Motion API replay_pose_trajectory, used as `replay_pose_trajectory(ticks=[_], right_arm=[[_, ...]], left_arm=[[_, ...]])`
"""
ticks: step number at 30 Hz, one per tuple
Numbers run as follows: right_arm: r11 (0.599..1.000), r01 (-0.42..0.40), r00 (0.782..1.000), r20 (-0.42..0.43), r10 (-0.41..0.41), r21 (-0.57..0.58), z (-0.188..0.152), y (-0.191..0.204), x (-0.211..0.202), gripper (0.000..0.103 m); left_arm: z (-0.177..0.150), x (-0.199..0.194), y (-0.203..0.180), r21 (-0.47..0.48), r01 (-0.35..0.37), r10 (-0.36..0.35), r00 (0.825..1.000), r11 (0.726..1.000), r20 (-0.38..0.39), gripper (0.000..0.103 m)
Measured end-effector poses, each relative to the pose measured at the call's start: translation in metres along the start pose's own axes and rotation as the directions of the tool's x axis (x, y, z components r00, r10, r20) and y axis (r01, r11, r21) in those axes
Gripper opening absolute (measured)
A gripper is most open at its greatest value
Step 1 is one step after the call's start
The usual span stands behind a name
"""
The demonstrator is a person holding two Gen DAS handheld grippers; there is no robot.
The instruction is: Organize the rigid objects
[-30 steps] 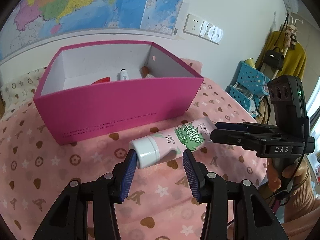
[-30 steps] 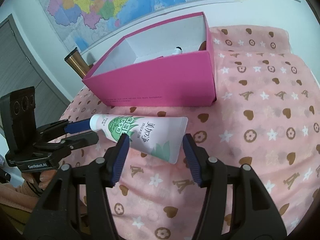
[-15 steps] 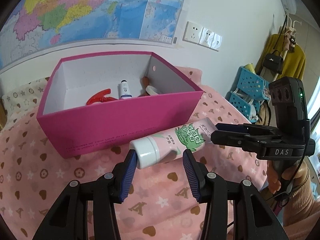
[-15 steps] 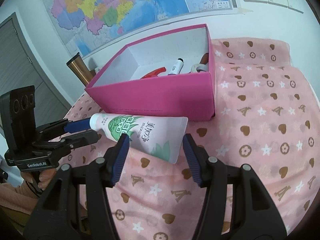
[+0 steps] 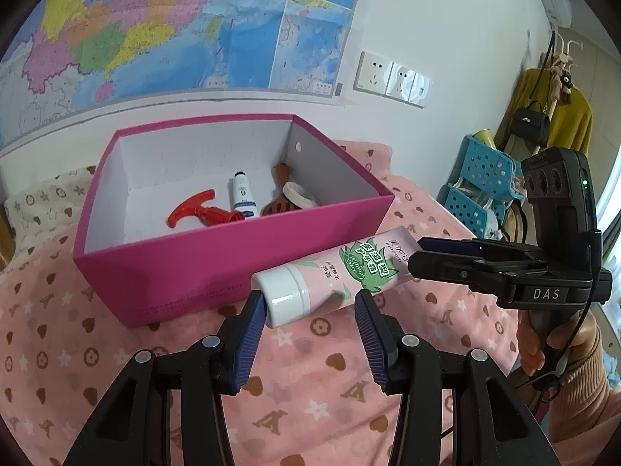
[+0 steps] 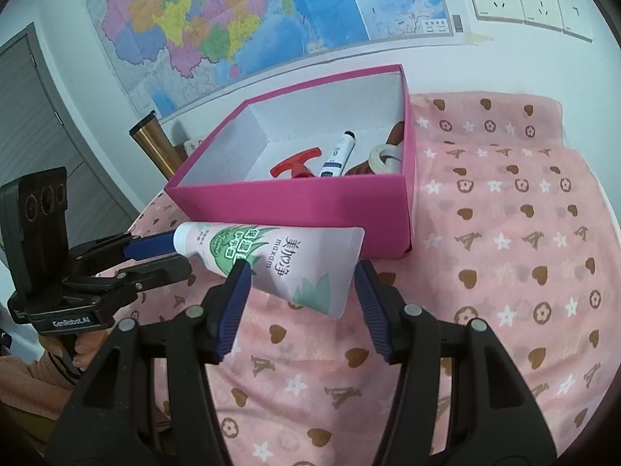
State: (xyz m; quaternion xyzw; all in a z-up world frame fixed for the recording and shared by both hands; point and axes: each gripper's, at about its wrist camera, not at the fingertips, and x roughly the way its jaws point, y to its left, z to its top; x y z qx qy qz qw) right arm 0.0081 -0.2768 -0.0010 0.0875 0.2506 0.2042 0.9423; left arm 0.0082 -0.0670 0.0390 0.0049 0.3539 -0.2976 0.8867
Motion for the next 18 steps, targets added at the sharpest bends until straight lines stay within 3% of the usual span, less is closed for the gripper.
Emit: replay_pose_trajectory(ticks=[18], right_arm=[[0.999,0.01,0.999,0.035,-0.008,-0.035,0.019,0.0,-0.001,0.058]], left_arm=[[0.018,0.002,0.004,-0.002,-0.005,0.005,0.999,1.0,0.035,0.047]])
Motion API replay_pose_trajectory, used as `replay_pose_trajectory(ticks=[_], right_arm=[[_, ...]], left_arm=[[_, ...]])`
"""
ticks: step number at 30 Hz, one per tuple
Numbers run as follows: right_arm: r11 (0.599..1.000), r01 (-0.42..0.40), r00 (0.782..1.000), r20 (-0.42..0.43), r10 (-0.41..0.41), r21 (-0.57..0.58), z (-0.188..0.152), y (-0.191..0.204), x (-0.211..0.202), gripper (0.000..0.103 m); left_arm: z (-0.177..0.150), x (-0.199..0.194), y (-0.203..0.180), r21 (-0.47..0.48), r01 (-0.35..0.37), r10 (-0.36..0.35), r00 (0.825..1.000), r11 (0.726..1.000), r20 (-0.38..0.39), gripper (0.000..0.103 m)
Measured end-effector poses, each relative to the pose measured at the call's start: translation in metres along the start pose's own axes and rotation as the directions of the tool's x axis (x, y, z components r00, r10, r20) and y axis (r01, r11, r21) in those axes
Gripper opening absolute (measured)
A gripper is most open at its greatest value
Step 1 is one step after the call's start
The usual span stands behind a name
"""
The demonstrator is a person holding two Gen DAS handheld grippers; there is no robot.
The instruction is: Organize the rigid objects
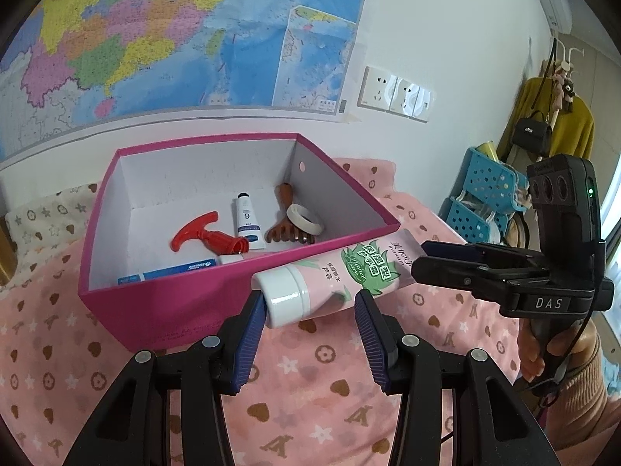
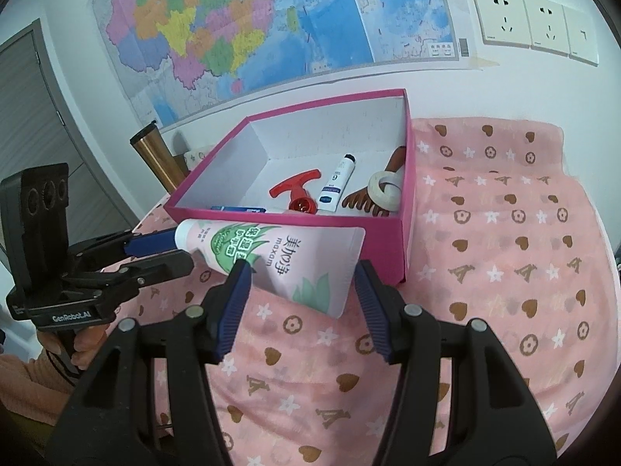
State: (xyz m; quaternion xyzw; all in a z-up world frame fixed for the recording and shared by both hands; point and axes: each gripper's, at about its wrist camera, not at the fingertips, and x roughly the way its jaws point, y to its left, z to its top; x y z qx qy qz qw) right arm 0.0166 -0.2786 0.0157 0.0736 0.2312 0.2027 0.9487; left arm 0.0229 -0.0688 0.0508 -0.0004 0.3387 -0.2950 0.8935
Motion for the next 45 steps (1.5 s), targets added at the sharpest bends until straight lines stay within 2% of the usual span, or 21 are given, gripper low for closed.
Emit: replay_pose_trajectory(ticks=[6,8,45], right_arm=[[1.0,0.005,1.0,0.009,-0.005,-0.006,0.005,0.0,-0.001,0.058],[1.0,0.006,1.0,0.012,-0.006,-0.01,0.007,0.0,-0.002,0.058],[0.999,0.02,0.999,0.036,-0.019,-0.037,0.034,-0.006,0.006,0.058]], left_arm=[[0.005,0.0,0.0,0.007,-0.003,0.003,1.0,1.0,0.01,0.047],[0.007,0.001,0.0,0.005,0.004,-0.004,1.0,1.0,0.011,0.052],[0.031,0.014,0.005,0.015,-0.033,0.032,0.999,0.999,0.04,0.052]])
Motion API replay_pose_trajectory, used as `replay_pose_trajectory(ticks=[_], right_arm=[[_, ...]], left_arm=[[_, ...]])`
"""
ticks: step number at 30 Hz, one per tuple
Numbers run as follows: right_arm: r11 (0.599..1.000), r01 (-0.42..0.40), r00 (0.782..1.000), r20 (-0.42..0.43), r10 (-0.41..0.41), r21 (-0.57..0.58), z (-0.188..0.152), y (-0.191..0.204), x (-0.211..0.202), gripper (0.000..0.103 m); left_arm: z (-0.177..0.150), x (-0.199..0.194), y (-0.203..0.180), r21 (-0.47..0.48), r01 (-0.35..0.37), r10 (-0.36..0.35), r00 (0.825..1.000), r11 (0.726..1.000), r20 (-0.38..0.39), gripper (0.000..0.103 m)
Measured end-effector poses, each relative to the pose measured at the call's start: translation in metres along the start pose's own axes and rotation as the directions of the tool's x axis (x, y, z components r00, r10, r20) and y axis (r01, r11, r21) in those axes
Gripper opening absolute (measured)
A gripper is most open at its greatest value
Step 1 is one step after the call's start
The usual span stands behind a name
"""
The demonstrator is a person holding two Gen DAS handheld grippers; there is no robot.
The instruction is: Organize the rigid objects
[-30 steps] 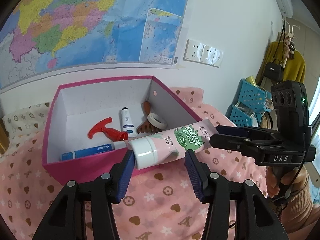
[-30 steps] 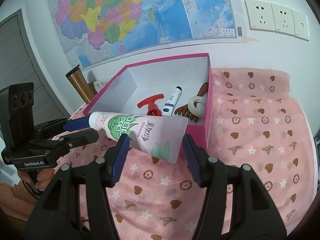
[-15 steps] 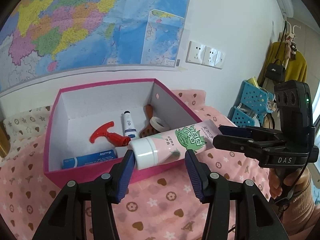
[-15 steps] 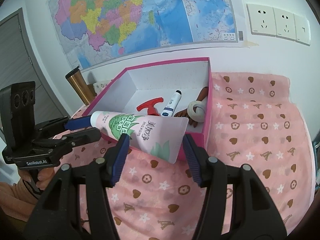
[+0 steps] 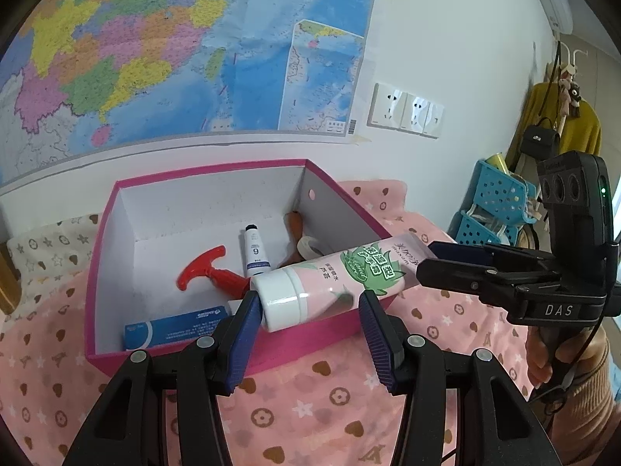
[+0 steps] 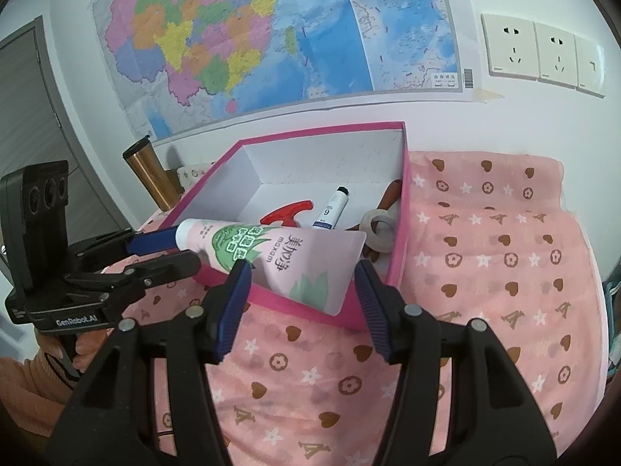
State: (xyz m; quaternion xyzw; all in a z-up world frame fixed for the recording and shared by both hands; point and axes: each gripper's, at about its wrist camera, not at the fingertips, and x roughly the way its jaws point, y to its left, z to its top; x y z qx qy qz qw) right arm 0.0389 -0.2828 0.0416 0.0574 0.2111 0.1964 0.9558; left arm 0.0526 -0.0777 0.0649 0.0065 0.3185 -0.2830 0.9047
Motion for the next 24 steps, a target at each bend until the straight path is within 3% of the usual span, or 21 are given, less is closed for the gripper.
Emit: replay_pose_trajectory(ticks=[24], right_arm=[[1.0,0.013,1.0,-0.008,-0.013,0.004,0.012,-0.007,0.015,0.058]], left_arm=[[0.011,0.023,0.01,-0.025,-0.018,0.018,1.0,1.0,-0.023,0.052]])
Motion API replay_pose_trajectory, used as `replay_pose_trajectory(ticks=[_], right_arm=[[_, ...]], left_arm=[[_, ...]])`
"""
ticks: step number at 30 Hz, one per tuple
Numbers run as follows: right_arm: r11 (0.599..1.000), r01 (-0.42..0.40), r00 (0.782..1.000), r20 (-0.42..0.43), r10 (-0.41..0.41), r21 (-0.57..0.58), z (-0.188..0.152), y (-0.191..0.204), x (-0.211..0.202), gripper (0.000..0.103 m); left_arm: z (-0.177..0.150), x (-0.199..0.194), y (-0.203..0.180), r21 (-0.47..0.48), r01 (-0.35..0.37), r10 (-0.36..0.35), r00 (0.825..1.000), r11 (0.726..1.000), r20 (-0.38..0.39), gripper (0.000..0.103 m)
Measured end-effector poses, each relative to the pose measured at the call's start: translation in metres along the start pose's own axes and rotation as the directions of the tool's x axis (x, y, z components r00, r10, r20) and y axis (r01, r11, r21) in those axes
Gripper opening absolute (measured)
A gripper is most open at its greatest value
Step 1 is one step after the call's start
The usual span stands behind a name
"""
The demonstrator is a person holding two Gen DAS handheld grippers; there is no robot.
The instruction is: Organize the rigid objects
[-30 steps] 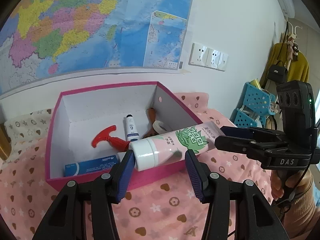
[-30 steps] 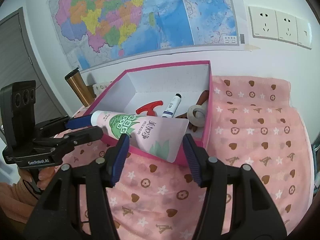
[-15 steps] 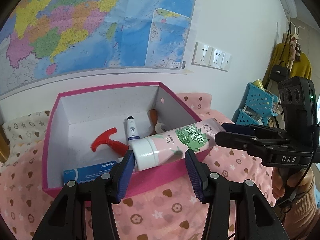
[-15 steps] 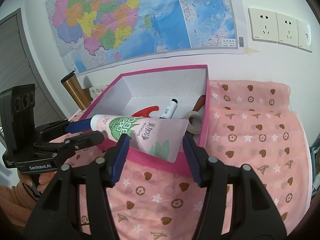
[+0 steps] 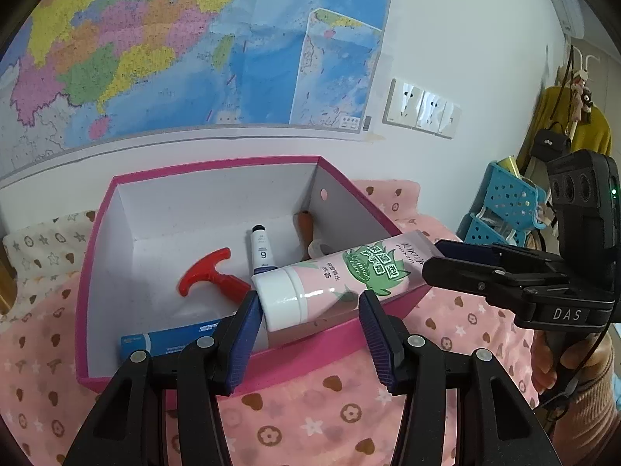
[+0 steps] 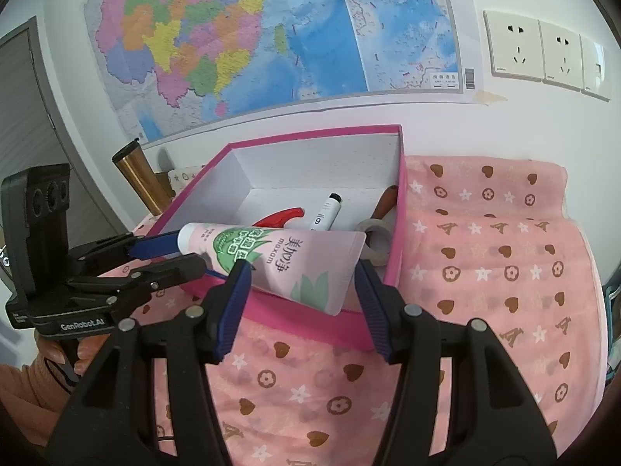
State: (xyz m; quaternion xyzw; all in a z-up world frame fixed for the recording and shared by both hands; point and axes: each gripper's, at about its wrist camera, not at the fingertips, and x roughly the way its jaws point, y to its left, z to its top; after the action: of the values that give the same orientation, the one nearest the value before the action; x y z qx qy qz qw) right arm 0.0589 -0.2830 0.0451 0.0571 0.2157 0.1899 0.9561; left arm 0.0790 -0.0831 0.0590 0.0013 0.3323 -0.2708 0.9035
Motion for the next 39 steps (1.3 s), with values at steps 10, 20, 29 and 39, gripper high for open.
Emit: replay_pose_trajectory(ticks=[10,20,29,39], right_arm=[[1.0,0.008,1.0,-0.004,-0.008,0.011,0.004,-0.006,0.005,0.058],[1.0,0.02,1.0,-0.019,-0.019,0.022,0.006,-0.011,0.01,0.058],[0.999,0.023,0.999,-0.031,-0.022,0.028,0.006,-0.014,0.015,0.058],[0.999,0.049,0.998,-0.032,-0.048,0.017,0.006,-0.012,0.016,0.058]], left_arm=[[0.003,0.005,-0.002,0.006,-0.005,0.005,1.0,1.0,-0.006,0.052],[0.005,0.014,-0.002,0.006,-0.016,0.016,1.0,1.0,-0.02,0.052],[0.006,0.021,0.0,0.0,-0.021,0.021,0.999,1.0,-0.035,0.052],[0.006,0.027,0.002,-0.01,-0.017,0.016,0.998,1.0,-0.054,0.052]])
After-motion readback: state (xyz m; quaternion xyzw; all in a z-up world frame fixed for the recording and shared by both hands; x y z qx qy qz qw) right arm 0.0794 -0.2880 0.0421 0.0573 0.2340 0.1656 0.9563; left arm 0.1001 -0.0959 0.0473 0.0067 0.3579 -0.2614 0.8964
